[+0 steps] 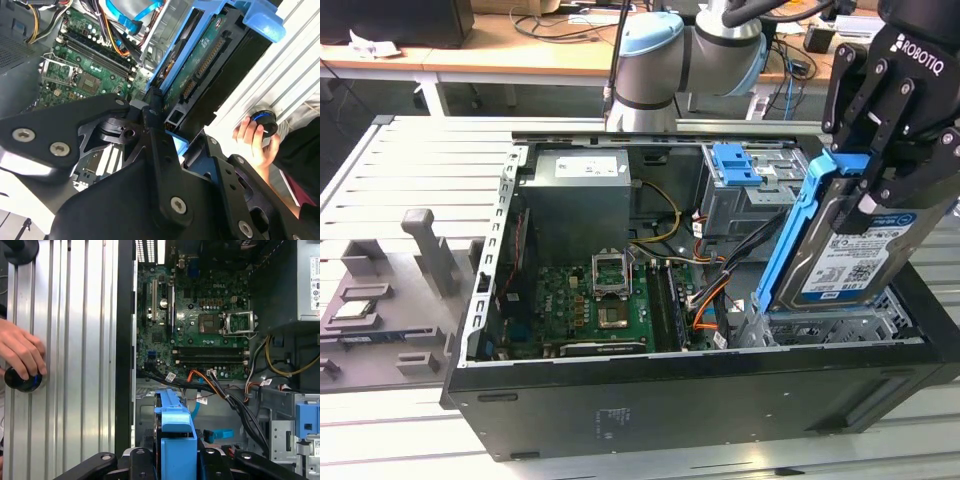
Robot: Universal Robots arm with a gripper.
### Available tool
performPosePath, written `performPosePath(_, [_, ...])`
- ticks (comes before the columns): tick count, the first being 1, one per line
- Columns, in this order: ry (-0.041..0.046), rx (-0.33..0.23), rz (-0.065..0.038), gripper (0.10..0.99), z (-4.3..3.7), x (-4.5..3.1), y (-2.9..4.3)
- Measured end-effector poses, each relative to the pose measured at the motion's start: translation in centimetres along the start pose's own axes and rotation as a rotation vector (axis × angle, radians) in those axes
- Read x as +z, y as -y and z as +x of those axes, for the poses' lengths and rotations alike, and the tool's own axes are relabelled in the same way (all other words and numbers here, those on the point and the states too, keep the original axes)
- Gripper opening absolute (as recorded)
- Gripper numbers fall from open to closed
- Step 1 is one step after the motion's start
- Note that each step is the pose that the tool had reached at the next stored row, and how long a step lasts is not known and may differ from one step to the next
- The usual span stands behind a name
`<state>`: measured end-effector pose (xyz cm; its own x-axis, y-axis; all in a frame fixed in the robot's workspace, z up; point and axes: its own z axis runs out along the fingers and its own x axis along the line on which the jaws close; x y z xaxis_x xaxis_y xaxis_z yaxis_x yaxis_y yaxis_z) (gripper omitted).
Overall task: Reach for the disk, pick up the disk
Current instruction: 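Pick up the disk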
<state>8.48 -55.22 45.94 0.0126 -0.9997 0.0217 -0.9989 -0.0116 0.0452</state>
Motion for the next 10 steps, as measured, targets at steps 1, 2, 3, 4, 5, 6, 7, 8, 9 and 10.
performPosePath(1, [-0.0001,0.0,0.0,0.369,0.0,0.01,0.13])
performPosePath(2, [-0.0002,0.0,0.0,0.369,0.0,0.02,0.2])
performPosePath(3, [-0.0001,0.0,0.0,0.369,0.0,0.03,0.28])
performPosePath(4, [-0.0003,0.0,0.0,0.369,0.01,0.03,0.44])
performPosePath(5, [-0.0003,0.0,0.0,0.369,0.01,0.06,0.65])
performPosePath(6, [-0.0008,0.0,0.0,0.369,0.01,0.13,0.85])
performPosePath(7, [-0.001,0.0,0.0,0.369,0.01,0.23,1.01])
performPosePath(8, [-0.0012,0.0,0.0,0.369,0.01,0.31,1.13])
performPosePath(9, [-0.0011,0.0,0.0,0.369,0.0,0.36,1.17])
performPosePath(10, [-0.0009,0.0,0.0,0.369,0.0,0.46,1.18])
